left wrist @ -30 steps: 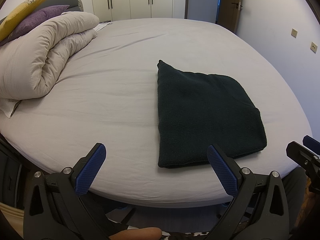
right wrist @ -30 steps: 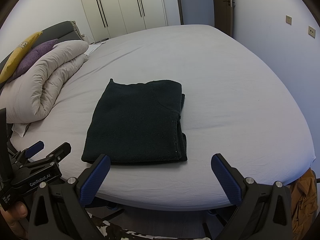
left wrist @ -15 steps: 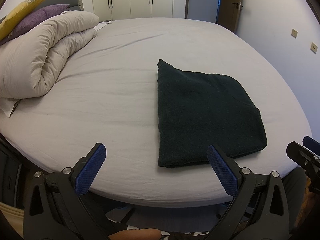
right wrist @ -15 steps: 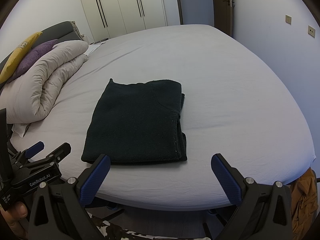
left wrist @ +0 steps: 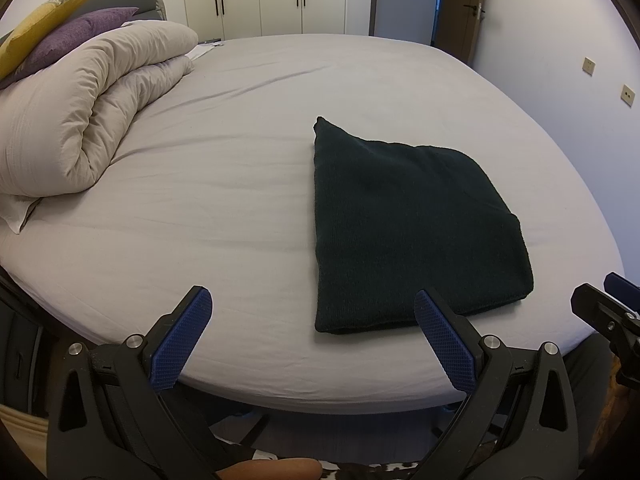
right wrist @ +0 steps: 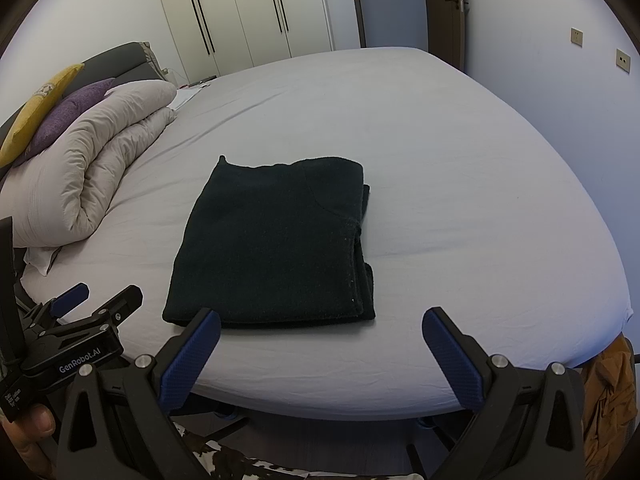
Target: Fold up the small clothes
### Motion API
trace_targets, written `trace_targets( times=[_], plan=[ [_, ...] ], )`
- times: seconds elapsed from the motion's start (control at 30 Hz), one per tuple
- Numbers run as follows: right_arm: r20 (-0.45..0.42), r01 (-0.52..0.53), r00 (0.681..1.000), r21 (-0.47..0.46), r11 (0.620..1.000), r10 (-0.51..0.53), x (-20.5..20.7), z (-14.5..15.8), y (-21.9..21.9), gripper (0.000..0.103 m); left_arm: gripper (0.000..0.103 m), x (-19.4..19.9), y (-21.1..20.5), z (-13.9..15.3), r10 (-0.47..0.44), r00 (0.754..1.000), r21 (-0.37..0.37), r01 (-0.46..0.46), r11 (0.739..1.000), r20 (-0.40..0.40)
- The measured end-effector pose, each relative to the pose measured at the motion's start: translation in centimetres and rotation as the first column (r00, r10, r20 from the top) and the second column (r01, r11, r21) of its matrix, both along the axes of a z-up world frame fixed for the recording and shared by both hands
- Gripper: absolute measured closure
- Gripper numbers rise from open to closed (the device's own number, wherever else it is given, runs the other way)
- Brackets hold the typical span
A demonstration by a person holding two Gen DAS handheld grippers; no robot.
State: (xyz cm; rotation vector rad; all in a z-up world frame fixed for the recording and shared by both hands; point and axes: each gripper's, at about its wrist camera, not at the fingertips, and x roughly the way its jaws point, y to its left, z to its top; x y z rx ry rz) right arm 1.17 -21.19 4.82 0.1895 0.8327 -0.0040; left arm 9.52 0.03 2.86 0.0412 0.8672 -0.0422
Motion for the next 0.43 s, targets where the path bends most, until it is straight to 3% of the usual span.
trace_targets(
  times=[0.43],
  plan=[
    [-0.003, 0.003, 1.0, 0.003, 1.0, -0.003, -0.12, -0.13, 0.04, 0.0, 0.0, -0.36, -0.1, -0.19, -0.007, 1.0, 0.004, 0.007, 1.0, 0.004]
  ],
)
